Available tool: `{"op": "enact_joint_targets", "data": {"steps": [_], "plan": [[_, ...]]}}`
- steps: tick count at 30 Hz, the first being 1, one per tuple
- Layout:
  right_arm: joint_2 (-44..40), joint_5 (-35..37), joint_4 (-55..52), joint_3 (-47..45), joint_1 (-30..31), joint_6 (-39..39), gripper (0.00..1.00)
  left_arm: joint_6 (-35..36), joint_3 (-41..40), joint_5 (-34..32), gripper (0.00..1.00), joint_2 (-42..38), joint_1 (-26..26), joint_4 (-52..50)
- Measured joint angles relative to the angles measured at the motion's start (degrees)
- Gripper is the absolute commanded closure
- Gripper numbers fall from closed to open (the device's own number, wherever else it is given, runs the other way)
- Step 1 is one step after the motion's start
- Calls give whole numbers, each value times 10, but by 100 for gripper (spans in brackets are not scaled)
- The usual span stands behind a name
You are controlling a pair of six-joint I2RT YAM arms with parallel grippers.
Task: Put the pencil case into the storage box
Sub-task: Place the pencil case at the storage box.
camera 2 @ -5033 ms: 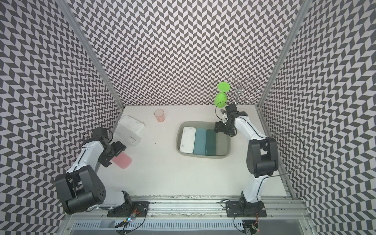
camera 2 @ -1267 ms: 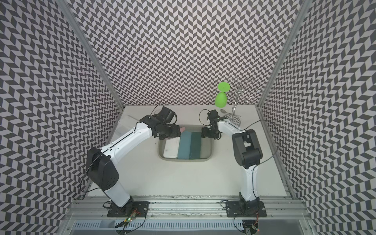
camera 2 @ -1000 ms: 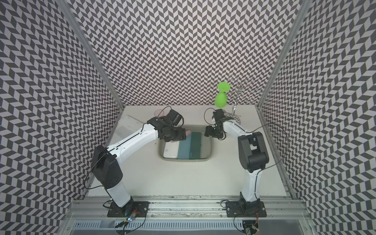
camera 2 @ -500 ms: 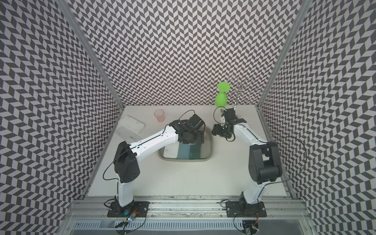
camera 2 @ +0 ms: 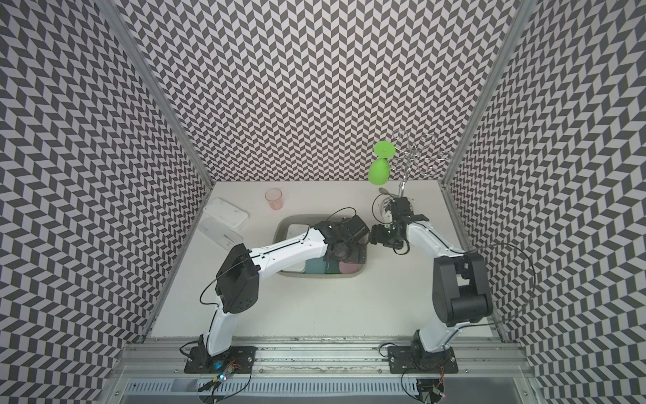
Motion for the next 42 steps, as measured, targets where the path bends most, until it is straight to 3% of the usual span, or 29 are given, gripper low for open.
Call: {"op": "enact_joint_targets", "data": {"steps": [7,11,15,25,37,39,42], "plan": [[-3,-6,2,8,0,-1,27,4,-24,-32,2,-64,41,-21],[-3,-11,2,17,0,-1,27,22,-75,-40,15,-145,114,-14],[-3,-13,3,17,0,-1,27,50,-96,-46,23,-160,165,-5],[-3,-15,2,22,6,-1,28,79,-94,-15,22,-73,128,22],[2,-15,5,44,28,0,29,87,-70,14,22,19,126,42],[4,-15,6,43,29,1,31,91,-43,18,22,30,123,43],[5,-15,9,40,35,-1,45,98,-10,19,26,42,116,40]]}}
